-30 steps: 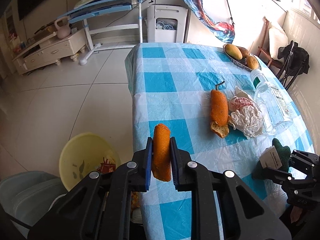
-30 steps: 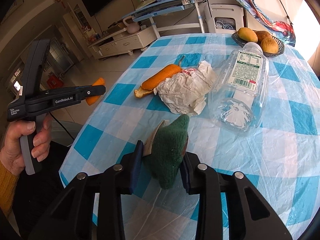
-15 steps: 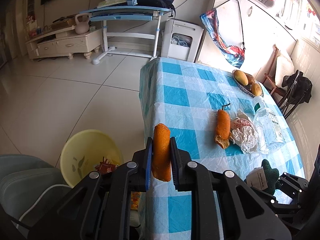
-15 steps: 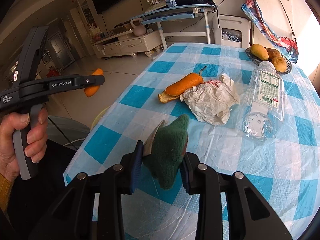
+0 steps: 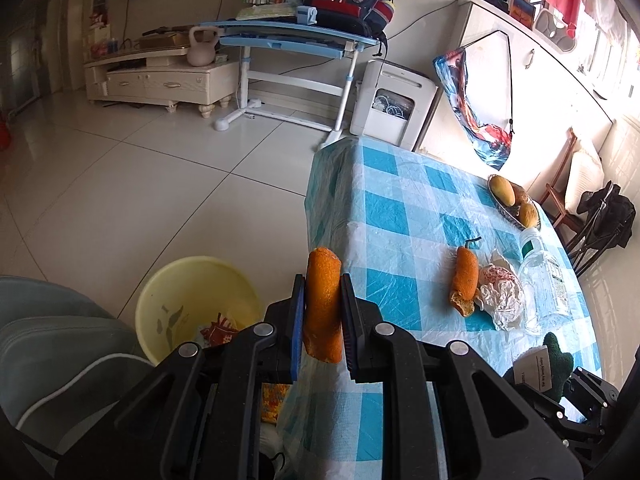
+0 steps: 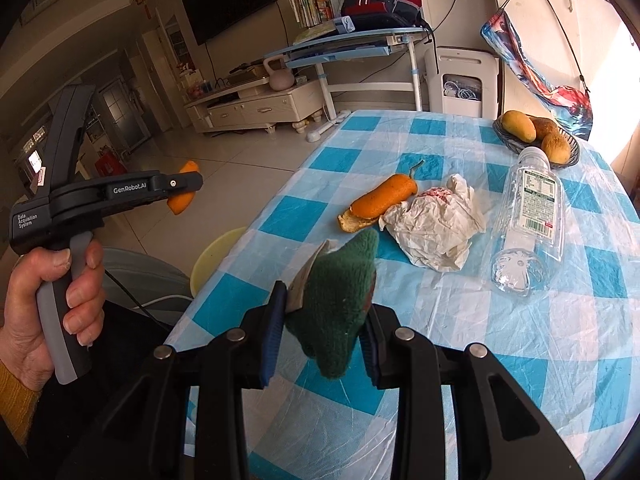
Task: Collect trash
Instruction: 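Carry the green cloth and orange peel over the yellow bucket, then open both tools to drop the cloth and peel into the bucket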
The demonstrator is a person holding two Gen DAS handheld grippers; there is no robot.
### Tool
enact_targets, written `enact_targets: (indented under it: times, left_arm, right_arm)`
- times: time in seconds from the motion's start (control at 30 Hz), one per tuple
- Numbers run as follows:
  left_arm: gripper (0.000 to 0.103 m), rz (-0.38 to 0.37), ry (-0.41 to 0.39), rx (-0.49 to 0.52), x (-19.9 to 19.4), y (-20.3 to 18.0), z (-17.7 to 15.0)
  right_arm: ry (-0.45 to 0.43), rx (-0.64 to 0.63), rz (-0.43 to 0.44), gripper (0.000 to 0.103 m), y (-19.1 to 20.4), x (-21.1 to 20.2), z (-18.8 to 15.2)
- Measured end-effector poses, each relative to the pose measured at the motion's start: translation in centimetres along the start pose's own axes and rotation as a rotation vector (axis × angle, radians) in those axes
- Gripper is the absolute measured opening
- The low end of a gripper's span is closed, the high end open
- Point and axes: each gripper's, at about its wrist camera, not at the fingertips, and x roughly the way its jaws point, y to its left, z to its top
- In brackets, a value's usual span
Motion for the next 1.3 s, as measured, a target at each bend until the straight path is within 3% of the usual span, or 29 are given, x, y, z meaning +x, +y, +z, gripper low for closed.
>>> enact_targets:
  times: [0.67, 0.97, 1.1, 1.3]
  left_arm:
    - [0.017, 0.143, -0.044, -0.199, 0.3, 4.9, 1.0]
    - [0.017, 0.191, -0.066, -0.25, -0.7, 8.9, 4.9]
    - [0.017, 0.175, -0.009, -0.334, 0.8, 11.5, 4.4]
    - [0.017, 0.133, 0.01, -0.419, 1.7, 13.1, 4.0]
  right_arm:
    - [0.023, -0.071, 0.12, 0.034, 5.4, 5.3, 3.6]
    - [0.07, -0.144, 0.18, 0.034, 9.4, 10.0, 6.5]
    - [0.09, -0.166, 0.202, 0.034, 11.3, 12.0, 7.4]
    - [0.138, -0.196, 0.212, 0.034, 13.4, 15.2, 8.5]
